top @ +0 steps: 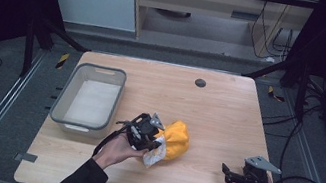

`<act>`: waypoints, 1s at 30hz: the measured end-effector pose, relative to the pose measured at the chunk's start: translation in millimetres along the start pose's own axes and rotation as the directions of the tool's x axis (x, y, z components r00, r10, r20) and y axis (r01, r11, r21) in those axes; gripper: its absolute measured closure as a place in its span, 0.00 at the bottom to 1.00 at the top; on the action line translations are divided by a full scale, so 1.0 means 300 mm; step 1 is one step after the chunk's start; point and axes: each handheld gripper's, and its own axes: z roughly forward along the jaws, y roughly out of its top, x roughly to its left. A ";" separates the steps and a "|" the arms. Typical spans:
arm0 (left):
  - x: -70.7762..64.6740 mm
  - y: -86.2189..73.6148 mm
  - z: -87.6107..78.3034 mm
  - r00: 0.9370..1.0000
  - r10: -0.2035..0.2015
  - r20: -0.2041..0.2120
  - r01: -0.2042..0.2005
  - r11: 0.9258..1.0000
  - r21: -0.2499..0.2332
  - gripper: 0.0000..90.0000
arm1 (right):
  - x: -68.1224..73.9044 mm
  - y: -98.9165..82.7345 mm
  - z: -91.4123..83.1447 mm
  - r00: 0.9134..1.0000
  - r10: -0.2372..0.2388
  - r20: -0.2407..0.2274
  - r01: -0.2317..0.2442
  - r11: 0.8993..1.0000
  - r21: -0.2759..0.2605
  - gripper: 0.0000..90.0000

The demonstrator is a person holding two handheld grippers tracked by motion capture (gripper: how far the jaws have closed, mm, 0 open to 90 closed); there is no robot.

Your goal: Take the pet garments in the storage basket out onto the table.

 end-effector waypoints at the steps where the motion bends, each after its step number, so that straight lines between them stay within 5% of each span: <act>1: 0.000 -0.001 0.004 1.000 0.000 0.002 0.000 1.000 0.000 0.91 | 0.000 0.000 0.000 1.000 0.002 0.000 -0.002 1.000 0.000 0.14; 18: -0.013 -0.018 0.065 1.000 0.025 -0.012 -0.025 0.999 0.028 0.83 | 0.000 0.000 0.000 1.000 -0.001 0.002 0.001 1.000 0.001 0.14; 30: 0.001 -0.037 0.076 1.000 -0.006 -0.009 0.006 1.000 0.018 0.58 | 0.002 0.000 -0.001 1.000 0.007 0.000 -0.007 1.000 0.005 0.13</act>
